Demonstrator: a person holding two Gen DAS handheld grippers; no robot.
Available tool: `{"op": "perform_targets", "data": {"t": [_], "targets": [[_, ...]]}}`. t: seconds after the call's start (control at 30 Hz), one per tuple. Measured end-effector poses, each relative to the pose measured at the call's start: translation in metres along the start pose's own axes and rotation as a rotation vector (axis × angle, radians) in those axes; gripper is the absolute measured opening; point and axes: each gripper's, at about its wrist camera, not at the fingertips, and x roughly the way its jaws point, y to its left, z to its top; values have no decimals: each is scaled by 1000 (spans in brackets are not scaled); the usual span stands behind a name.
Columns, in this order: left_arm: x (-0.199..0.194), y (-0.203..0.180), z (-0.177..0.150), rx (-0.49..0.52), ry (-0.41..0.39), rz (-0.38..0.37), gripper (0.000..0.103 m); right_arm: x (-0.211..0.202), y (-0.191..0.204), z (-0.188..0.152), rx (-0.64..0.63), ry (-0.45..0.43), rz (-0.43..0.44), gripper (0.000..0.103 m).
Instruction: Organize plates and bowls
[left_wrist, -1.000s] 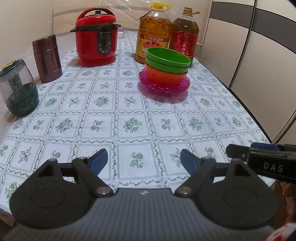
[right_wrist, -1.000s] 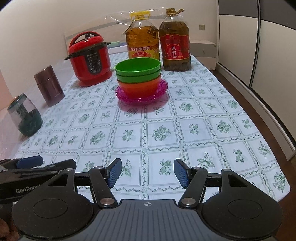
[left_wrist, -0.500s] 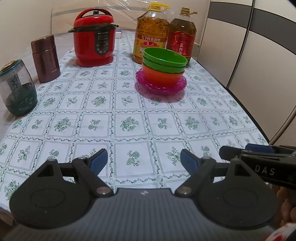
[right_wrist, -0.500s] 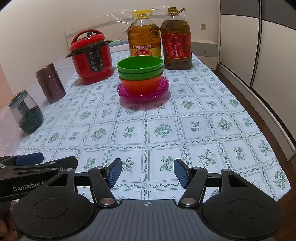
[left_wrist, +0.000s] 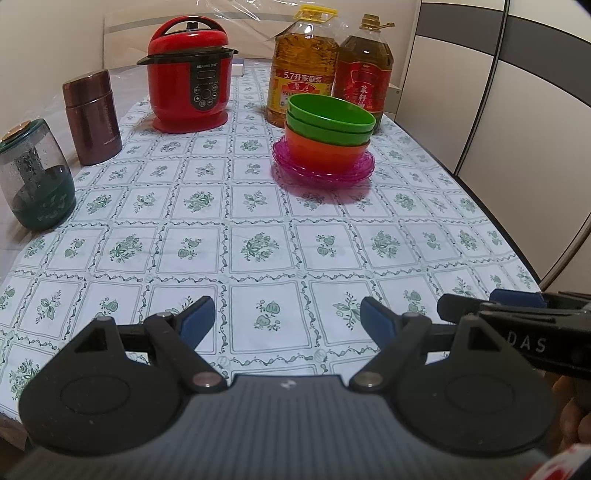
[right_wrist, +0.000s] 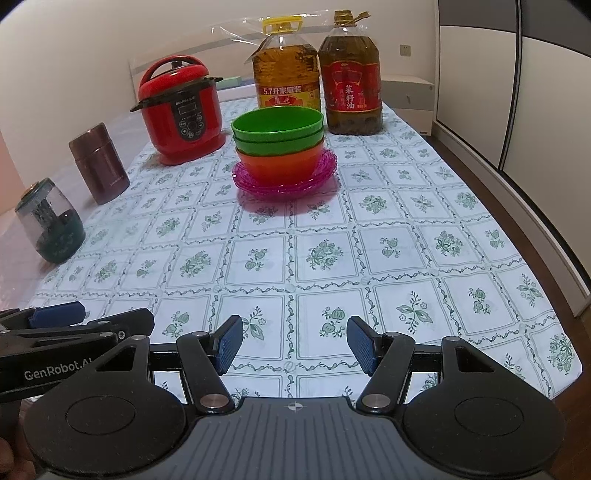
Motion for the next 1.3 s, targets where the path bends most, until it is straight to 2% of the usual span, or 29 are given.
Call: {"op": "perform_targets", "data": {"t": [1.3], "targets": [[5, 2, 2, 3, 1, -5, 84, 7, -6, -1, 2, 2, -2, 62]]}}
